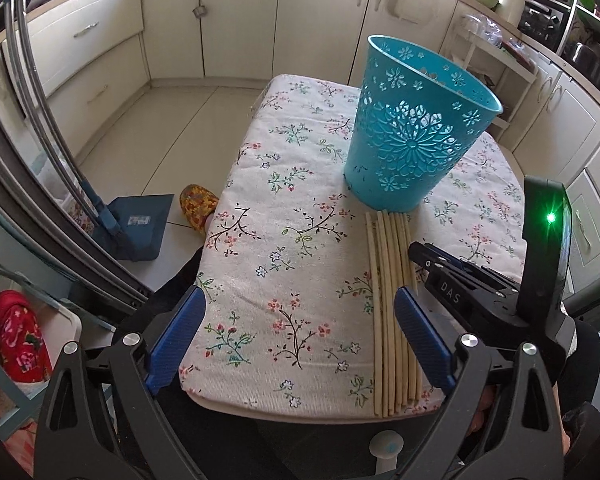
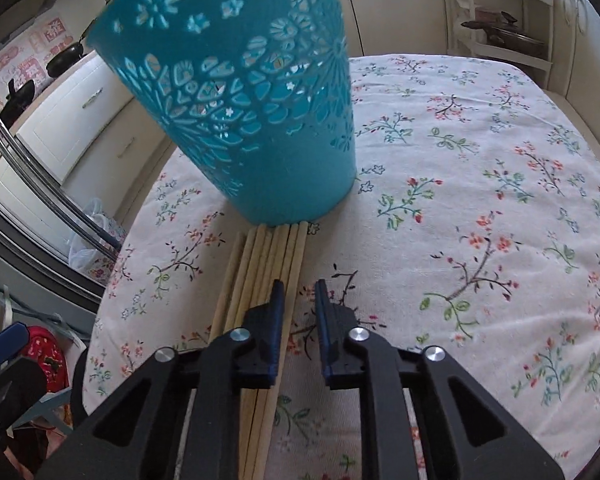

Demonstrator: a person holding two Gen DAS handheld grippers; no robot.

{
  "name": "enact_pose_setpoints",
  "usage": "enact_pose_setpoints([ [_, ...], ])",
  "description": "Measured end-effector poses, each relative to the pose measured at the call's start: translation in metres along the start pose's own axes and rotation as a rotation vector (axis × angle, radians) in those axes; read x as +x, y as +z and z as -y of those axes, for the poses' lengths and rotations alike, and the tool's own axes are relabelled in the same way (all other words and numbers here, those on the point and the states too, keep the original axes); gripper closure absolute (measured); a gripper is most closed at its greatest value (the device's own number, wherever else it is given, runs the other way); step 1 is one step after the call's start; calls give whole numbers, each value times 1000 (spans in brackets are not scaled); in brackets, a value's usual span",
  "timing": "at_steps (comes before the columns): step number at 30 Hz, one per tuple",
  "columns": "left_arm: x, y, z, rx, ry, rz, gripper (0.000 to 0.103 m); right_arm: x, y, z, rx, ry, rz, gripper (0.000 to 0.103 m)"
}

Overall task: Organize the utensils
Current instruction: 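Lower both tools toward the wooden sticks beside the teal basket, then grasp one wooden stick with the left tool and lift it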

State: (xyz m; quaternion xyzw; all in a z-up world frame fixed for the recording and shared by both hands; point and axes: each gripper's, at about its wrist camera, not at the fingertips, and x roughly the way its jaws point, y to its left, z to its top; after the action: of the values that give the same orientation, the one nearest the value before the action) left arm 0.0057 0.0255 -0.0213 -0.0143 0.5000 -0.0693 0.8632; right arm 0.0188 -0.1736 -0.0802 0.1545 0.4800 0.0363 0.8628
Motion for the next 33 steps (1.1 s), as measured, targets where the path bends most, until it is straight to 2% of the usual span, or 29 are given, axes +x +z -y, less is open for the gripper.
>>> enact_pose_setpoints([
  [4, 13, 4, 3, 6, 5, -13, 12, 2, 2, -6, -79, -49, 8, 94],
  [10, 39, 14, 13, 42, 26, -25, 12, -5, 1, 5, -151, -39, -24, 95],
  [18, 81, 25, 37, 112, 64, -62, 12, -14, -15, 22, -115, 14, -4, 96],
  [22, 99, 25, 45, 148, 113, -81, 12, -14, -18, 21, -105, 24, 9, 96],
  [29, 112, 25, 51, 167, 130, -101, 11, -14, -15, 28, -97, 44, 12, 96],
  [31, 114, 25, 54, 177, 132, -92, 14, -14, -14, 28, -101, 45, 10, 96],
  [33, 114, 28, 56, 179, 94, -91, 32, -13, -13, 28, -104, 47, 8, 96],
])
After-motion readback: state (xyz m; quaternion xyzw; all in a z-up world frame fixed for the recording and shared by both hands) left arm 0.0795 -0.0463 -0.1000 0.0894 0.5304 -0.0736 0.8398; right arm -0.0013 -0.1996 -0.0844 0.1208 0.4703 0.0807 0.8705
